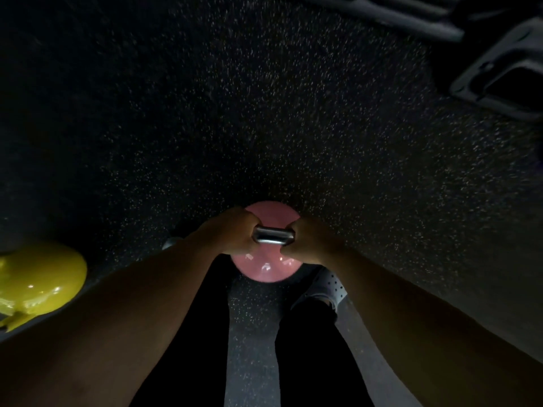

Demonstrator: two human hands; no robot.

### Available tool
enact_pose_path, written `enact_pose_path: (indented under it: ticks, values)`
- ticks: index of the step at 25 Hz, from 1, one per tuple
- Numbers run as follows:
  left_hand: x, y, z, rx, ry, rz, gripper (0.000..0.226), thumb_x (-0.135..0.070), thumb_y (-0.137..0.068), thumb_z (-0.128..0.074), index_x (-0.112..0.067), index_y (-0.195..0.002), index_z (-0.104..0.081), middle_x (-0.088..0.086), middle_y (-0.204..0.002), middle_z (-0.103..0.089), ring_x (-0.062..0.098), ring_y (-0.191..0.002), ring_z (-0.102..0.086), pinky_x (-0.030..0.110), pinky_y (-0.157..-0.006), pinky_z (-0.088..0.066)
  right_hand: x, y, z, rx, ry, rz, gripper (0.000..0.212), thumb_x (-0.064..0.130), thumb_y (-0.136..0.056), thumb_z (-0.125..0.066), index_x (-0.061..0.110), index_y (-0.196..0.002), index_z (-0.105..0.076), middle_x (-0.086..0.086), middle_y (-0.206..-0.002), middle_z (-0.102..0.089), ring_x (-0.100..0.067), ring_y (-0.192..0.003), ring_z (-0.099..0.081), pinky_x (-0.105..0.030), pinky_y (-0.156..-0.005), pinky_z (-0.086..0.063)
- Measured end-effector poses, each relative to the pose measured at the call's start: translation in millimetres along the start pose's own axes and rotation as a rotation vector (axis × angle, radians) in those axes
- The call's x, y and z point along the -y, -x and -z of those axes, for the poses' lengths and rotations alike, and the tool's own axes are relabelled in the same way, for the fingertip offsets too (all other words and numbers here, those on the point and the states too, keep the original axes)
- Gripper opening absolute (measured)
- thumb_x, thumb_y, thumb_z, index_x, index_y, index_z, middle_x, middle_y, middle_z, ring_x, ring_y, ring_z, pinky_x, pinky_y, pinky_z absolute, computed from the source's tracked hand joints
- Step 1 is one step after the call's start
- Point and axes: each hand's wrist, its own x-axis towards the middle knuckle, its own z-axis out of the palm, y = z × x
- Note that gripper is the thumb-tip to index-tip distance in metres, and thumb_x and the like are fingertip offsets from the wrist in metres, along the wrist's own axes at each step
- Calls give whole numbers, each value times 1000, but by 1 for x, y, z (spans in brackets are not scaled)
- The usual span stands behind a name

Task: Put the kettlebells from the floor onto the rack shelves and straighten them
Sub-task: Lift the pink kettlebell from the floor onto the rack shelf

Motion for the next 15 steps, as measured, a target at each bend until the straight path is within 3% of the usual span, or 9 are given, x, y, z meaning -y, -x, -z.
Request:
enact_pose_path:
  ticks: [2, 4, 7, 12, 15]
  values:
    - [-22, 9, 29, -55, 7, -23, 23, -30, -73, -68, -30, -57, -51, -6, -56, -57, 13, -53, -60, 23, -46, -40, 6, 16, 33, -53, -13, 19, 24, 29, -67, -71, 16, -87, -72, 2, -66, -65, -11, -56, -63, -21, -44, -48]
    - [-51, 14, 68, -131, -15, -48, 23, -28, -73, -68, -29, -56, -52, -9, -51, -52, 8, -48, -55, 19, -42, -36, 12, 32, 73, -140, -24, 26, 23, 29, -67, -71, 17, -86, -72, 8, -61, -61, -4, -52, -60, -11, -37, -39]
    - [-93, 16, 138, -241, -77, -73, 11, -31, -73, -69, -21, -70, -68, -8, -53, -55, 4, -48, -55, 15, -41, -35, 26, 50, 145, -277, -34, 33, 20, 32, -63, -68, 19, -78, -71, 13, -56, -56, 3, -49, -54, -7, -34, -30]
    - [-146, 12, 267, -431, -109, -156, 19, -37, -69, -65, -19, -61, -63, 2, -64, -69, 20, -61, -67, 29, -54, -50, 64, 57, 286, -516, 137, 229, 20, 29, -64, -67, 10, -67, -69, 4, -56, -57, -15, -52, -59, -7, -41, -26]
    - [-160, -3, 351, -512, -115, -197, 19, -32, -69, -70, -24, -56, -58, -4, -58, -61, 22, -62, -67, 25, -52, -43, 94, 45, 368, -648, 212, 273, 14, 24, -63, -73, 11, -66, -70, 3, -54, -59, -18, -53, -60, -4, -40, -23]
